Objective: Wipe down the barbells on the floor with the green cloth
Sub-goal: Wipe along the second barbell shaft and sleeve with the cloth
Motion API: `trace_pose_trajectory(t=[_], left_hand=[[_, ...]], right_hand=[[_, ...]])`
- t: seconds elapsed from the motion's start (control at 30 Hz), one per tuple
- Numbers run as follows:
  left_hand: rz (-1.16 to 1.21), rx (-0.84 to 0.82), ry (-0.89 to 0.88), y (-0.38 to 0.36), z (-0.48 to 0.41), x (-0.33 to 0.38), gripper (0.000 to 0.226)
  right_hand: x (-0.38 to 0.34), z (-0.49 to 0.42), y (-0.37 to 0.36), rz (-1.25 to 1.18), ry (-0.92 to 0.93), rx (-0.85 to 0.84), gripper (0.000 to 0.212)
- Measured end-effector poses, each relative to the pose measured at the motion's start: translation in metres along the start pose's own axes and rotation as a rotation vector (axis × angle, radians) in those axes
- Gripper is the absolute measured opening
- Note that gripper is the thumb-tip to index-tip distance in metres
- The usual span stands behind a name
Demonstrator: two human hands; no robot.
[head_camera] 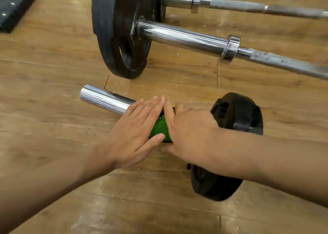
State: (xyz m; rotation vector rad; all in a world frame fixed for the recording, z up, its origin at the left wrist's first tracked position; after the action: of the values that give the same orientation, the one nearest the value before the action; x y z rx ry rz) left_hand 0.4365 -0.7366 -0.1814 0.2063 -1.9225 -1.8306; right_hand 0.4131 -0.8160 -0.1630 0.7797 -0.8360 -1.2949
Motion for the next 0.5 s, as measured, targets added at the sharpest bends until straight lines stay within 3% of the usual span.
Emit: trace_pose_trajectory(t=[0.07,0.13,0.23,0.33,0.5], left_hand=[[-0.008,0.021,-0.006,-0.005,-0.007,0.004,0.074],[-0.054,0.026,-0.027,-0.011,-0.014,0.010,0.066],[-0.123,0.072,-0.068,-0.011,-0.022,0.021,0.056],[-0.095,0.127,-0.023,-0.002,-0.029,0.031,0.055],[-0.060,0.156,0.079,-0.014,-0.036,0.048,0.046]], right_hand=[[0.006,0.022,0.007,0.074,-0.008,0.007,0.104],[0.022,0.045,0.015,0.098,-0.033,0.078,0.088],[0.049,0.075,0.022,-0.002,-0.058,0.266,0.065],[0.057,0.081,0.010,-0.084,-0.030,0.314,0.052],[0.052,0.079,0.014,-0.138,-0.055,0.377,0.051]])
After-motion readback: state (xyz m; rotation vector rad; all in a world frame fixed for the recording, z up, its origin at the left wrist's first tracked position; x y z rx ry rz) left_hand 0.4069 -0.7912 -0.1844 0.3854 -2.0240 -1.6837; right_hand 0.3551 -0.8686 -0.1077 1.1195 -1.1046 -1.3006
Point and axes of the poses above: each hand's wrist, its own z-axis away from the middle knuckle, its own y-axis out of the back of the hand, x = y × z, the point moved 9 cm from there along -z, towards the middle knuckle, and after that the axes turned 5 degrees about -z, right-handed, at the moved point
